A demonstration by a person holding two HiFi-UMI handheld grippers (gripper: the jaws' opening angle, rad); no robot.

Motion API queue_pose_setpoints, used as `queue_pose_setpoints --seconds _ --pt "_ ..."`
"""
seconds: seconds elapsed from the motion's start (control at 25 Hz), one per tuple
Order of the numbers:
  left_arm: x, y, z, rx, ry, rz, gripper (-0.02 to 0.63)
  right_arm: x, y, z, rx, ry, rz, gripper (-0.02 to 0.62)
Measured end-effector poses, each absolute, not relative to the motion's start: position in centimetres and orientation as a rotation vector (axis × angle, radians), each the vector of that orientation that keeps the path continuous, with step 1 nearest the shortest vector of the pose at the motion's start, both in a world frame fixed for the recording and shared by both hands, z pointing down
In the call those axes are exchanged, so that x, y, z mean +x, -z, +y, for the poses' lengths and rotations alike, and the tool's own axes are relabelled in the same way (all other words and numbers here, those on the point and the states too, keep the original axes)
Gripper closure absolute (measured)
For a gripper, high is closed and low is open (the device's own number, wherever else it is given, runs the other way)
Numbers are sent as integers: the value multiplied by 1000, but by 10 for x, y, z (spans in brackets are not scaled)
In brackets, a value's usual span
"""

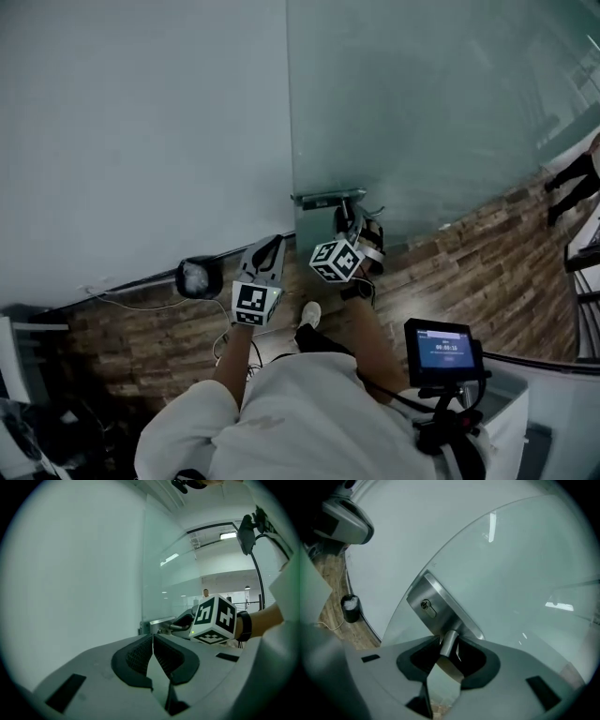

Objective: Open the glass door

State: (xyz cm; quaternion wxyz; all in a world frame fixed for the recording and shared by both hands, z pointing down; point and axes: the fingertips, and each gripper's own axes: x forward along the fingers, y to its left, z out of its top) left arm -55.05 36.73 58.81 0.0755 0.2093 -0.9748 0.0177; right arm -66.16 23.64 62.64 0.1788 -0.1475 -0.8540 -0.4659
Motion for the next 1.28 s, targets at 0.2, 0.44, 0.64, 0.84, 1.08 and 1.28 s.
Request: queue_pose_setpoints --seconds 0.2,0.44,0.64,0.84,1.08,1.28 --pt "-568 -591 375 618 -88 -2893 595 -693 -626 249 -381 1258 -2399 469" --pt "-583 -578 381 662 -111 -2879 595 -732 -629 261 -430 1229 -2421 466" --pt "-565 -560 385 737 -110 -2901 595 -743 -632 267 -432 1195 -2432 463" --pt "-547 -539 380 951 -120 -2884 595 -744 -622 260 -359 1136 -2428 462" --pt "-464 -493 361 1156 -155 -2844 595 -620 -564 241 -311 976 -2601 439" --pt "-424 -490 318 1418 -154 -2738 595 -477 -547 207 -142 511 -2796 442"
